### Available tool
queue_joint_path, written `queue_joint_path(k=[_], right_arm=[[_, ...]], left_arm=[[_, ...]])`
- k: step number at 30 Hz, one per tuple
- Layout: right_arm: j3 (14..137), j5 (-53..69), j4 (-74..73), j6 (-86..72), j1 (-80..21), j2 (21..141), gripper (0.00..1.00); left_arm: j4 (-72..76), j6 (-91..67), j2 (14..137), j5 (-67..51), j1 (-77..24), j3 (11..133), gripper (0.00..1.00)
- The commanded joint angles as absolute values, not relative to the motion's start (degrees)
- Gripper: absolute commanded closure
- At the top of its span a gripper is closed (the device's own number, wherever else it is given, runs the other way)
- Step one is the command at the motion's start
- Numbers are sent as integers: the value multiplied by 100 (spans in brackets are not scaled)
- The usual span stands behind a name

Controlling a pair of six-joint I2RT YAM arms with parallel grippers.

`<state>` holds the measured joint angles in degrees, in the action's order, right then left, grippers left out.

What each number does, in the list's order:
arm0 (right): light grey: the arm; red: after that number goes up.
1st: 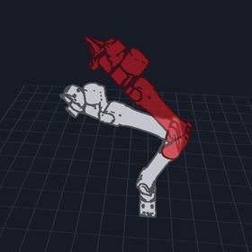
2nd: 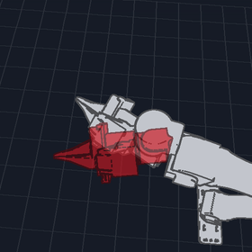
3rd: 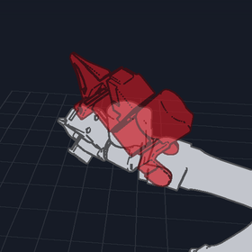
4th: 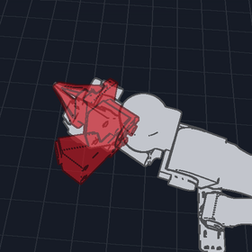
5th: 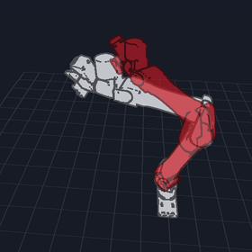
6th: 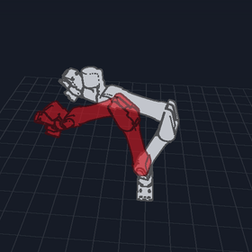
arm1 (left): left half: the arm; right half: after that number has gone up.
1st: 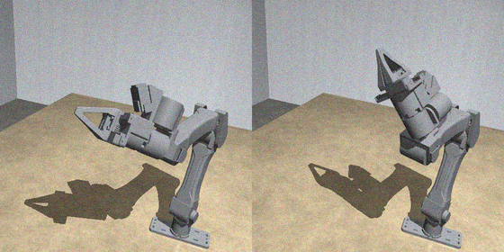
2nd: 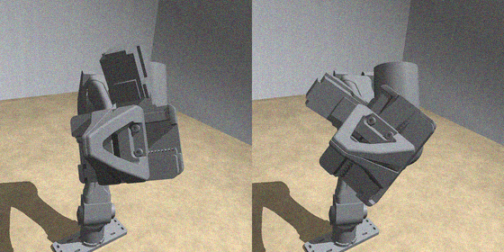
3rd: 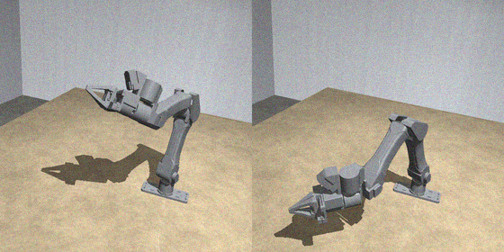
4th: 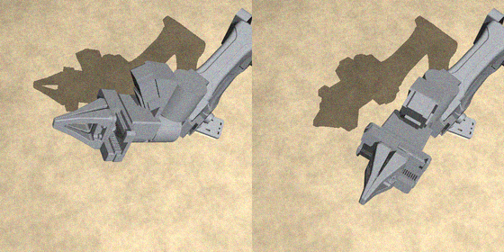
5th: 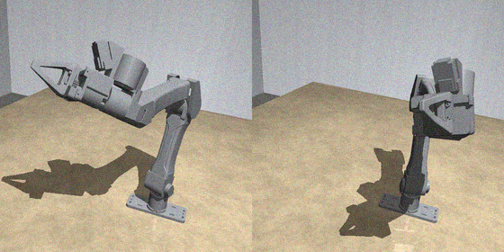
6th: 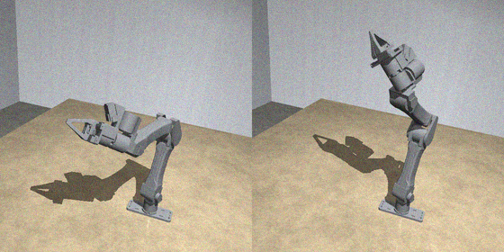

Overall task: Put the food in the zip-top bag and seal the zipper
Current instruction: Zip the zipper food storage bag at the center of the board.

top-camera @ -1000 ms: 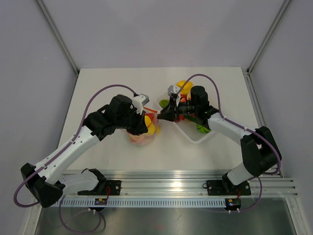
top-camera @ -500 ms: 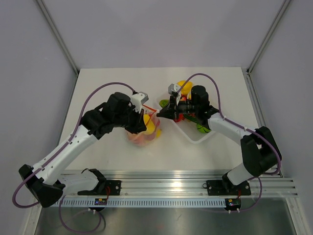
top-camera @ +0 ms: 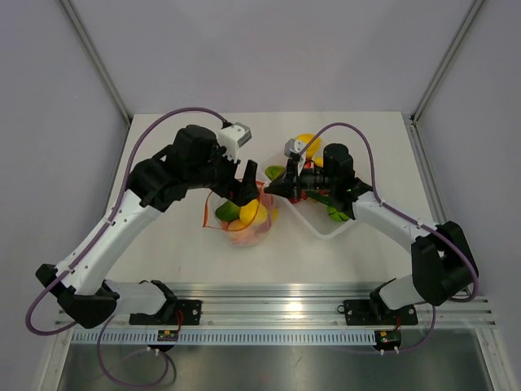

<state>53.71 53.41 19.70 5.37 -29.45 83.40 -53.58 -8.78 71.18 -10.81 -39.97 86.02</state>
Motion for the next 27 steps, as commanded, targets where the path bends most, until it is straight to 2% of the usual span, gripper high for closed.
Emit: queue_joint_path(k=[1, 4, 9, 14, 20, 27], right_arm=[[5484, 5273, 1847, 624, -2927, 8068, 100], [5502, 5247, 1732, 642, -2918, 7998, 100], [5528, 5265, 1617, 642, -2918, 7910, 100], [5563, 5343, 1530, 650, -2927, 7928, 100], [5616, 5396, 1397, 677, -2918, 7937, 100], [5634, 5423, 1389, 642, -2918, 7928, 100]], left_arm=[[-5299, -441, 7452, -1010, -3981, 9454, 6], [-5091, -116, 7892, -967, -3999, 9703, 10], [-4632, 553, 8208, -922, -4043, 9466, 25], [-4518, 1475, 8200, -2045, -4043, 9045, 27], [-3920, 1766, 7980, -2425, -4034, 8587, 32], [-4113, 1863, 8235, -2610, -4034, 8719, 59]])
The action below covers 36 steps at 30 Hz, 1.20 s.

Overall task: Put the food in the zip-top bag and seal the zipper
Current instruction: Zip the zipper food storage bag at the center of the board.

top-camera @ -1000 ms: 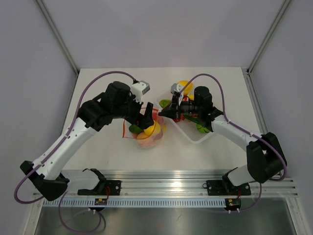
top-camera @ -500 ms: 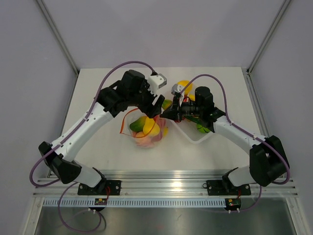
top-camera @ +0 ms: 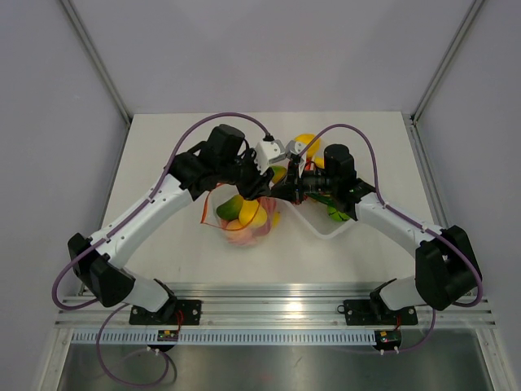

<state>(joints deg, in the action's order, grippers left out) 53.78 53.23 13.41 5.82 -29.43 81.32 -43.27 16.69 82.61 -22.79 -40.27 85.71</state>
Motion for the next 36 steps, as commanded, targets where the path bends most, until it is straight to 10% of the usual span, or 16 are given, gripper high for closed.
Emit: queue_joint_path(k=[1, 21, 26, 36], right_arm=[[5625, 5423, 1389, 633, -2918, 7919, 100], [5608, 5379, 1397, 606, -2918, 7954, 100], [5572, 5274, 1459, 615, -2918, 7937, 100], [5239, 3869, 2161, 36, -2752, 7770, 100]], left_arm=[[-4113, 1863, 8244, -2619, -4034, 8710, 62], [-4228, 1758, 8517, -2768, -4025, 8675, 71], [-4306, 1732, 8552, -2777, -4025, 8719, 99], [-4412, 1609, 8377, -2663, -3885, 8429, 100]])
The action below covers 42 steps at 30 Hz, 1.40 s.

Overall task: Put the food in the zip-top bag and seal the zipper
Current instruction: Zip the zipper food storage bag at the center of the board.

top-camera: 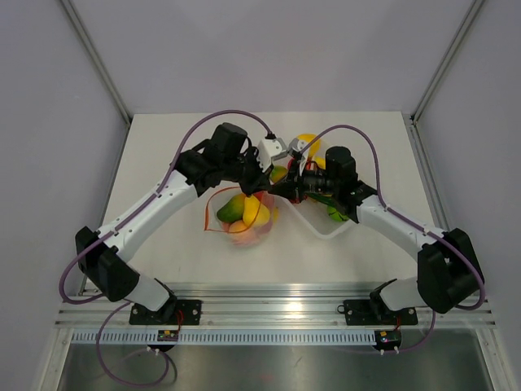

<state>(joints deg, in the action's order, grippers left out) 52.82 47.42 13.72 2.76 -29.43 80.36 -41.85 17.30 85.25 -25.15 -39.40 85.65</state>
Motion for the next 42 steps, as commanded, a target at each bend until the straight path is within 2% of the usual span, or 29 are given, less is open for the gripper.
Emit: queue_joint_path(k=[1, 12, 28, 42], right_arm=[[5186, 3780, 2249, -174, -2716, 7735, 100], [4983, 3129, 2672, -887, -2452, 7699, 100], [5194, 2558, 2768, -1257, -2145, 7936, 100], [5476, 2364, 3102, -1512, -2021, 8323, 100]], left_arm=[[-4386, 1582, 8341, -2672, -3815, 8368, 100], [-4254, 1371, 7937, -2646, -3498, 7752, 100], [-4184, 607, 6742, -1856, -3322, 6557, 100], [-4412, -1071, 5397, -888, -3305, 5669, 100]])
